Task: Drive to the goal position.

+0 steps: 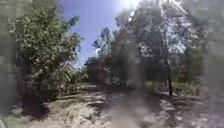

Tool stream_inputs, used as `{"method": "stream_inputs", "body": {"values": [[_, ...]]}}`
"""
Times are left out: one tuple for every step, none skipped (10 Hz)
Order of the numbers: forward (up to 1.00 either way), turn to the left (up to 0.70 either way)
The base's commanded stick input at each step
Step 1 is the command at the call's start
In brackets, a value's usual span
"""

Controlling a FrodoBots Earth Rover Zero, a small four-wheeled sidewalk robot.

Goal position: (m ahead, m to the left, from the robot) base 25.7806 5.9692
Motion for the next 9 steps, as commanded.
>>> {"method": "stream_inputs", "body": {"values": [[0.44,0.02],[0.44,0.02],[0.44,0.02],[0.44,0.02],[0.44,0.02],[0.44,0.03],[0.44,0.07],[0.44,0.15],[0.44,0.23]]}}
